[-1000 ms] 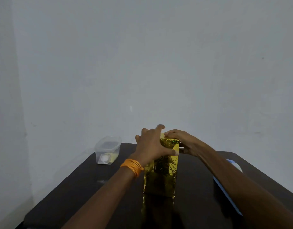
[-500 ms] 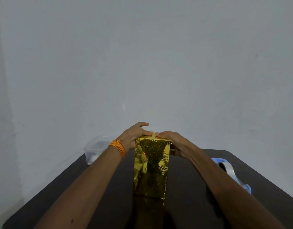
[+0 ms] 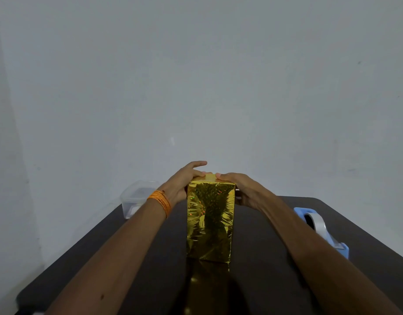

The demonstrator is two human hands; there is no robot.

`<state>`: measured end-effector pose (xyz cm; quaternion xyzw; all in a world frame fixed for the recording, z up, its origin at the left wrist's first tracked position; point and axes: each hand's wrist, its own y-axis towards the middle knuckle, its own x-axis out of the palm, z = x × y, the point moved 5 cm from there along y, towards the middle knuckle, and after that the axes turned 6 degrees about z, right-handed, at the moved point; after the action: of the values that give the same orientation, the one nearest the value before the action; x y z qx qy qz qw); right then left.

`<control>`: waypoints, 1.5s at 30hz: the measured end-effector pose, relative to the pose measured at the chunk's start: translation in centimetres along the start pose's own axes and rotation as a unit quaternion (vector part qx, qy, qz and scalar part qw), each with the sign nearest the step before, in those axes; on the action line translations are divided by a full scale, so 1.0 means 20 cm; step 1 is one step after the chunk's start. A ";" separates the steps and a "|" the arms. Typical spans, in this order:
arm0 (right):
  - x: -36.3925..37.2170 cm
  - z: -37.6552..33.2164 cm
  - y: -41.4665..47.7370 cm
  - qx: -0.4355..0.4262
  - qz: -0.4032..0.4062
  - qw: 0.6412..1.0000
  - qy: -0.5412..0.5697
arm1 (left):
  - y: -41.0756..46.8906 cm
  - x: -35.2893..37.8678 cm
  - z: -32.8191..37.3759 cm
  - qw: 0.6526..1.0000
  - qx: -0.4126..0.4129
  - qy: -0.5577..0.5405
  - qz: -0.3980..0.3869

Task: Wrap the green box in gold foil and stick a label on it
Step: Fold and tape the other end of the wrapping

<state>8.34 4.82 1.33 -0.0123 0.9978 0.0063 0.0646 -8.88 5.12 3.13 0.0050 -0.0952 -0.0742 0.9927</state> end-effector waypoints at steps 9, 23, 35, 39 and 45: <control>-0.01 0.02 0.00 0.010 0.006 1.000 0.017 | -0.04 0.00 -0.10 0.992 0.076 -0.093 0.027; -0.02 0.00 -0.14 -0.124 0.082 0.989 -0.024 | -0.06 -0.13 -0.37 0.977 0.163 0.135 0.001; 0.02 0.50 -0.28 -0.154 -0.056 0.983 -0.080 | -0.13 -0.13 -0.49 0.989 0.116 0.089 -0.010; 0.03 0.50 -0.22 -0.155 0.003 0.987 -0.050 | -0.15 -0.15 -0.49 0.986 0.133 0.096 0.021; -0.02 0.46 -0.20 -0.094 0.109 0.982 -0.121 | -0.09 -0.17 -0.58 0.980 0.107 0.156 0.056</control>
<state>10.05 1.00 -7.88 0.0911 0.9730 0.1088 0.1822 -10.15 3.83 -9.01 0.1178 0.0533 -0.0063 0.9916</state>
